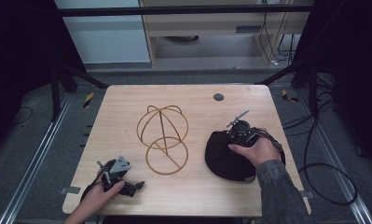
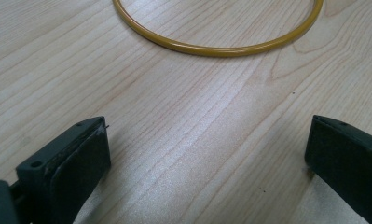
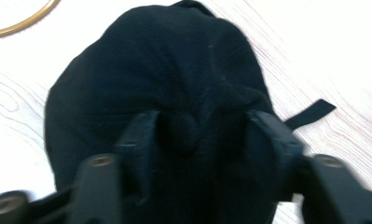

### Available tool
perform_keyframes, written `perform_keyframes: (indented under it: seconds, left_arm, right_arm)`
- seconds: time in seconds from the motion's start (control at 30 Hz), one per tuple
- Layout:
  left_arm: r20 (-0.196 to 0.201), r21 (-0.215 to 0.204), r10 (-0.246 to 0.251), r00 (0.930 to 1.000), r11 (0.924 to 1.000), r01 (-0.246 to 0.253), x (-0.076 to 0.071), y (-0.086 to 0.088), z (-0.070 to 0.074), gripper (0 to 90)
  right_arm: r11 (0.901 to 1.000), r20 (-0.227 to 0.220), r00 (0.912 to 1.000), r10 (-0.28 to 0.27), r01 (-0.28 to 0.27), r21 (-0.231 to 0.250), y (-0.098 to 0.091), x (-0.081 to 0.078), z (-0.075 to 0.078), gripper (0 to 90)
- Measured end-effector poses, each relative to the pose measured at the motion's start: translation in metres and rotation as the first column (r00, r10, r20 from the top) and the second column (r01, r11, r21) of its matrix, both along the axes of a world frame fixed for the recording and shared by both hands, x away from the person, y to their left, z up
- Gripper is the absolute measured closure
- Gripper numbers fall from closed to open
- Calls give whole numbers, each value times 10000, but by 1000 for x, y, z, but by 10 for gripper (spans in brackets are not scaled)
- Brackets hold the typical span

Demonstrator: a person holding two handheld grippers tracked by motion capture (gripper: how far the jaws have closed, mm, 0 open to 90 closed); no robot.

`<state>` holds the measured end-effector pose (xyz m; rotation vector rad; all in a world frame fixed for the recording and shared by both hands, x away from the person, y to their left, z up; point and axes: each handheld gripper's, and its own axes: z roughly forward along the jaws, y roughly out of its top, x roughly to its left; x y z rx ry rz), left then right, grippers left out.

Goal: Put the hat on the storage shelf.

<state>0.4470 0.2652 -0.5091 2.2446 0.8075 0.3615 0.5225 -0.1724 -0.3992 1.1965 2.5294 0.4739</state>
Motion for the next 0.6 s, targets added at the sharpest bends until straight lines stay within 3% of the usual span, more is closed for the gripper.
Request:
perform_keyframes:
  seconds: [0.03, 0.07, 0.1, 0.13, 0.3, 0.4, 0.6]
  left_arm:
    - [-1, 0, 1, 10000, 10000, -1, 0, 0, 0, 0]
    - [-1, 0, 1, 10000, 10000, -1, 0, 0, 0, 0]
    - [-1, -2, 1, 10000, 10000, -1, 0, 0, 0, 0]
    - [-1, -1, 2, 10000, 10000, -2, 0, 0, 0, 0]
    - [0, -2, 1, 10000, 10000, -1, 0, 0, 0, 0]
    - [-1, 0, 1, 10000, 10000, -1, 0, 0, 0, 0]
    - [1, 5, -1, 10000, 10000, 1, 0, 0, 0, 0]
  right_arm:
    - [9998, -47, 9999, 127, -126, 132, 0, 1, 1, 617]
    - [9998, -47, 9999, 127, -126, 132, 0, 1, 1, 617]
    - [9993, -65, 9997, 231, -229, 293, 0, 2, 1, 720]
    - [9989, -97, 9996, 253, -249, 386, 0, 2, 1, 753]
    - [9973, -160, 9992, 371, -360, 642, -1, 0, 5, 773]
    - [9960, 19, 9989, 464, -464, 766, -3, -2, 10, 775]
    - [9891, 472, 9976, 499, -559, 1363, -8, -14, 32, 776]
